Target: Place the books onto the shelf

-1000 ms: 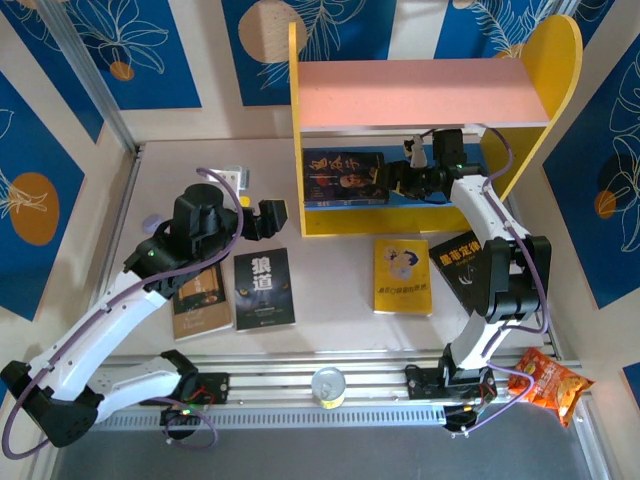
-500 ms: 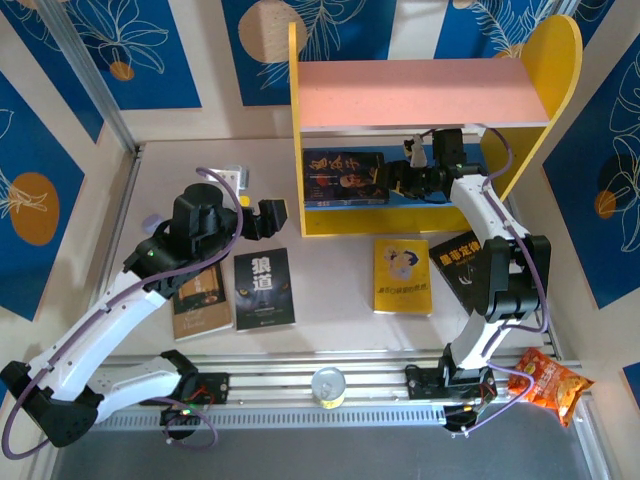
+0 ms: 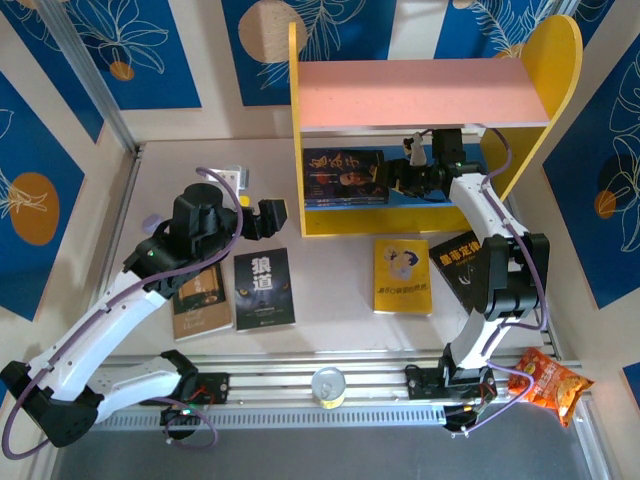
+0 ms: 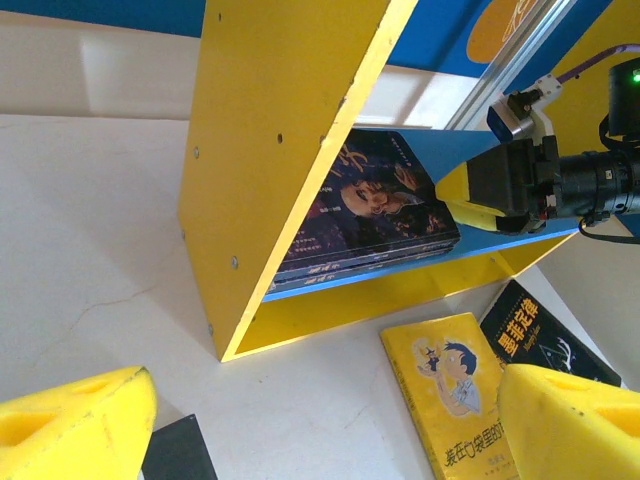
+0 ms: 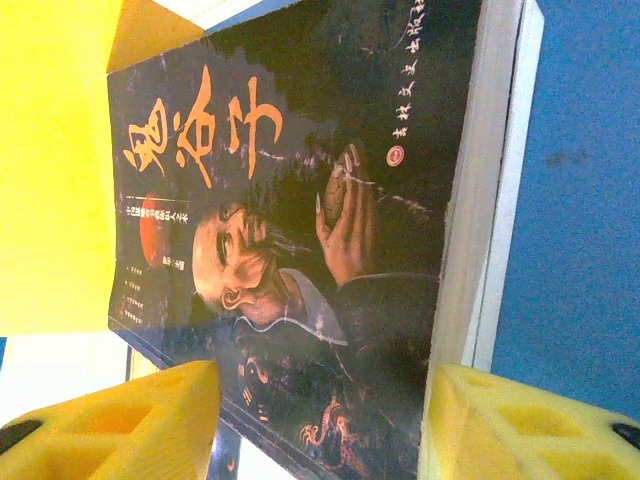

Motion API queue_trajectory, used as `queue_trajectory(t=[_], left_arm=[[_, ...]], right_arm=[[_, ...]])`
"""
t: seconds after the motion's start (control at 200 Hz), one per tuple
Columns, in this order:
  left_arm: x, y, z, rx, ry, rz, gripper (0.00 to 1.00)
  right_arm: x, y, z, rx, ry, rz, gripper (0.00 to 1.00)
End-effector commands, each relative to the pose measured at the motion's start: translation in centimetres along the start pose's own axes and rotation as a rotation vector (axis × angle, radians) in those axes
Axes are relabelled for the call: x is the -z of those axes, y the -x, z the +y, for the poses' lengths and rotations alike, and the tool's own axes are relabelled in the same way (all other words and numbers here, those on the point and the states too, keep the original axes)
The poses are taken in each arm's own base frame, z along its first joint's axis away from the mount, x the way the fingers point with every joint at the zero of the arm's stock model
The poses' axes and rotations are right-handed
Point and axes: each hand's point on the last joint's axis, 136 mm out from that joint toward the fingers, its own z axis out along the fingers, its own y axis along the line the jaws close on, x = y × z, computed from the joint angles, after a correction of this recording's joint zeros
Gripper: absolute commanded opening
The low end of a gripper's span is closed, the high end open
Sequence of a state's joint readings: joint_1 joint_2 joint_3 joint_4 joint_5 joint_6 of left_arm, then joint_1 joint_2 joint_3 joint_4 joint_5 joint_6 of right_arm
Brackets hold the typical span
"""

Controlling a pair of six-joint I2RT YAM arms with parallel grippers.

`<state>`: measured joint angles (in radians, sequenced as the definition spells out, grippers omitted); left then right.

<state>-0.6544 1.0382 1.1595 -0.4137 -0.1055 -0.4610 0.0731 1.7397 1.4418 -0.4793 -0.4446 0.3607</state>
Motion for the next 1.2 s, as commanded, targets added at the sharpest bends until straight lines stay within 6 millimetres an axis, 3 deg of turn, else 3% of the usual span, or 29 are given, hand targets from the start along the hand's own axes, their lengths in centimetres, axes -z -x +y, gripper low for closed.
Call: queue_trajectory(t=[0.0, 1.196], left_arm=[[0.5, 0.6, 0.6, -0.018, 0.027, -0.011, 0.88], [0.4, 0.6, 0.6, -0.012, 0.020, -0.016, 0.88]], right_arm=[[-0.7, -0.3, 2.4, 0.051, 0.078, 0.020, 0.57], [-0.1, -2.8, 2.7, 0.066, 0.092, 0.072, 0.57]])
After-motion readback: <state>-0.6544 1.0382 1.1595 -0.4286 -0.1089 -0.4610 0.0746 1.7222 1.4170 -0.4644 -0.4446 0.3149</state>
